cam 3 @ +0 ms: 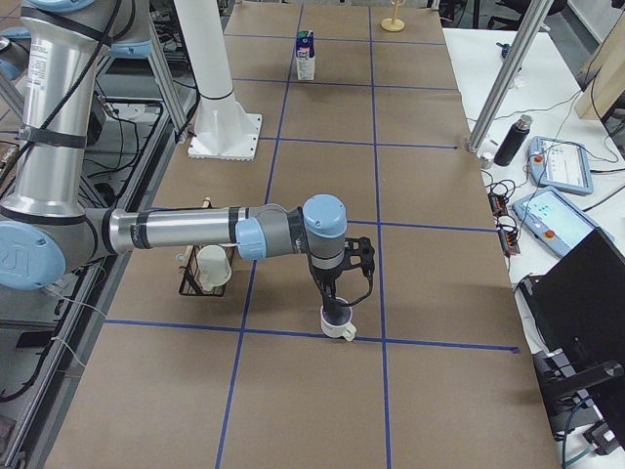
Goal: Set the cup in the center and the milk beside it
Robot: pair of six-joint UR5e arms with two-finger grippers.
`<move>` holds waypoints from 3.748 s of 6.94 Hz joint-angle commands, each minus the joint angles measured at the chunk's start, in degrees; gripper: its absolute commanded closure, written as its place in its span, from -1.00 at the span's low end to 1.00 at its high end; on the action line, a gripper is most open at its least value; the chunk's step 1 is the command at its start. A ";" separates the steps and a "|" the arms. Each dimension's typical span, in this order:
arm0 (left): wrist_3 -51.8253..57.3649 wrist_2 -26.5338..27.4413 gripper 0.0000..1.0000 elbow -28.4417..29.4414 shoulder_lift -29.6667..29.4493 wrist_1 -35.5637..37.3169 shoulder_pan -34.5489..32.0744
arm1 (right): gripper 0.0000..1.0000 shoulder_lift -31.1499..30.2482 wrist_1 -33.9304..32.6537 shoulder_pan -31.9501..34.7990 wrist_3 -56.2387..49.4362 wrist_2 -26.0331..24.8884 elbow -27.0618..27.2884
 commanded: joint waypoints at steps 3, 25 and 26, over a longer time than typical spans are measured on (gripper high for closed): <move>0.12 -3.01 -0.96 0.90 0.39 0.16 0.06 | -1.00 0.05 -0.18 -0.18 0.16 0.84 -2.08; -0.32 -3.20 -0.96 -3.74 0.40 0.16 -0.65 | 1.00 28.81 6.42 -34.36 66.49 -5.08 -2.53; -0.32 -3.20 -0.96 -3.74 0.13 0.16 -0.65 | 1.00 38.97 -1.50 -40.89 74.09 -13.84 -3.22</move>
